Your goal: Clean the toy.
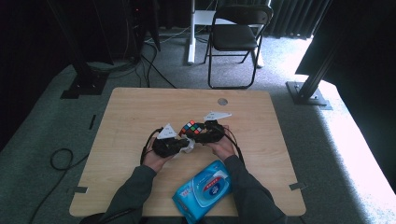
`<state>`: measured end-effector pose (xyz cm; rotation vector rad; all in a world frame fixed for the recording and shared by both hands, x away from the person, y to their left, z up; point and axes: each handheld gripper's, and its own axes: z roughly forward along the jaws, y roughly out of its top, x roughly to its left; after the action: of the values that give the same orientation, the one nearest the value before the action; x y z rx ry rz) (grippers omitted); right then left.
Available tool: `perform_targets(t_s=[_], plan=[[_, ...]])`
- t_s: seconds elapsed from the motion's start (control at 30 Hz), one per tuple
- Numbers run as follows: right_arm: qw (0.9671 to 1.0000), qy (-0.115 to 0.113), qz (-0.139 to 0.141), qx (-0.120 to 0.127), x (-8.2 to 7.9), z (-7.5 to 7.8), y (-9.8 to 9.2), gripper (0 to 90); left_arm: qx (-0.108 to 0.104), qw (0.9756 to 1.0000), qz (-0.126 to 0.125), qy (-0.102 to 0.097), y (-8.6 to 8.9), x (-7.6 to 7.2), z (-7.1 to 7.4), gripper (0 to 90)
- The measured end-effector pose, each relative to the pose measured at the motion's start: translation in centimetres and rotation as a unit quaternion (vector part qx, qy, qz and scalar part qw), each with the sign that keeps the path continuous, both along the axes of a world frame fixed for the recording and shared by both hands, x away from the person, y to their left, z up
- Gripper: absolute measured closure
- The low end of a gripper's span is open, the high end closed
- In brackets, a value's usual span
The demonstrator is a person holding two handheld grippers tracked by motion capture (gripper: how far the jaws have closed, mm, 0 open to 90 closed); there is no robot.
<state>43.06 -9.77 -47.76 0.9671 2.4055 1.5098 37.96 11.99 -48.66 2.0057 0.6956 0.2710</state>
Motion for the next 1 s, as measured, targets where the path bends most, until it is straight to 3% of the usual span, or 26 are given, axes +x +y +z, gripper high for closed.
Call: perform_targets(t_s=[0.43, 0.83, 1.0], plan=[[1.0000, 0.002, 0.004, 0.000, -0.1, 0.1, -0.2, 34.3, -0.004, 0.9997, 0.025, -0.005, 1.3, 0.7, 0.6, 85.6], [1.0000, 0.002, 0.000, -0.010, -0.1, 0.0, -0.6, 34.3, -0.029, 0.9973, 0.065, -0.016, 3.1, 1.3, 1.6, 85.7], [0.9994, -0.010, -0.004, -0.032, -0.2, -0.1, -0.3, 34.3, -0.031, 0.9970, 0.069, -0.016, 3.5, 1.3, 1.7, 85.7]])
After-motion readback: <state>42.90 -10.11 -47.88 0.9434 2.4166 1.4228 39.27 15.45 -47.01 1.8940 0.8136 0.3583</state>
